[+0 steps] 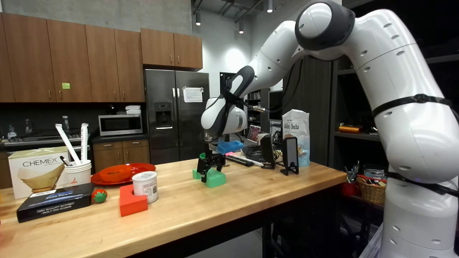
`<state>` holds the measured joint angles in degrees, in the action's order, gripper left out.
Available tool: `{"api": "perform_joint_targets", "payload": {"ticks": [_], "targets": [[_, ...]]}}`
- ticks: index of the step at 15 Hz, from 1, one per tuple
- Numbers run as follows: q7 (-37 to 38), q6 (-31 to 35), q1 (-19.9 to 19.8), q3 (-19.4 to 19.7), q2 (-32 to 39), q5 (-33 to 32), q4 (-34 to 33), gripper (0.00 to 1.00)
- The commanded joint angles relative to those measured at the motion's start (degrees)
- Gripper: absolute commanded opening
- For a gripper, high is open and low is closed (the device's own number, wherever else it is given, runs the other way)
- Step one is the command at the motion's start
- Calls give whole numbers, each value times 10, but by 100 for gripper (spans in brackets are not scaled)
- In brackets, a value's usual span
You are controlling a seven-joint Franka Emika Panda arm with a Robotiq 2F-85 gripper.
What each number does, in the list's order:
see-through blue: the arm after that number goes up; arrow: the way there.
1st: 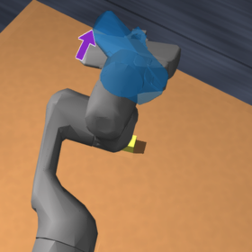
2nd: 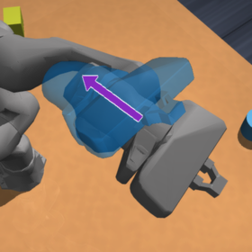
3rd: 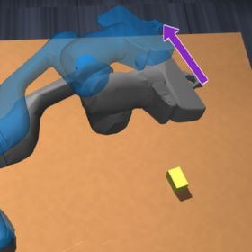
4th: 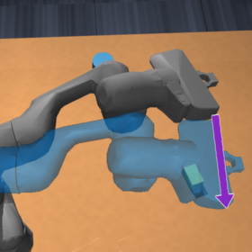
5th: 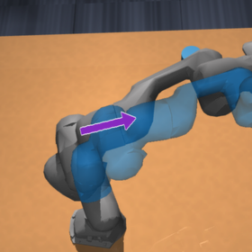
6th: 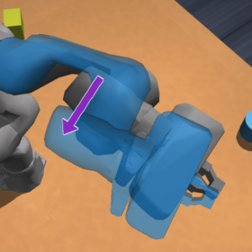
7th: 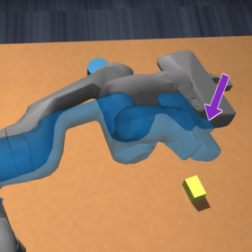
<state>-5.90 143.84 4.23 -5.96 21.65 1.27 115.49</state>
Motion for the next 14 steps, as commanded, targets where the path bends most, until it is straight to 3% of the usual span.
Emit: {"api": "perform_joint_targets", "payload": {"ticks": [1,14], "targets": [[0,-10,4,-8,-13,2,4,100],[-14,-11,41,-66,-27,12,5,100]]}}
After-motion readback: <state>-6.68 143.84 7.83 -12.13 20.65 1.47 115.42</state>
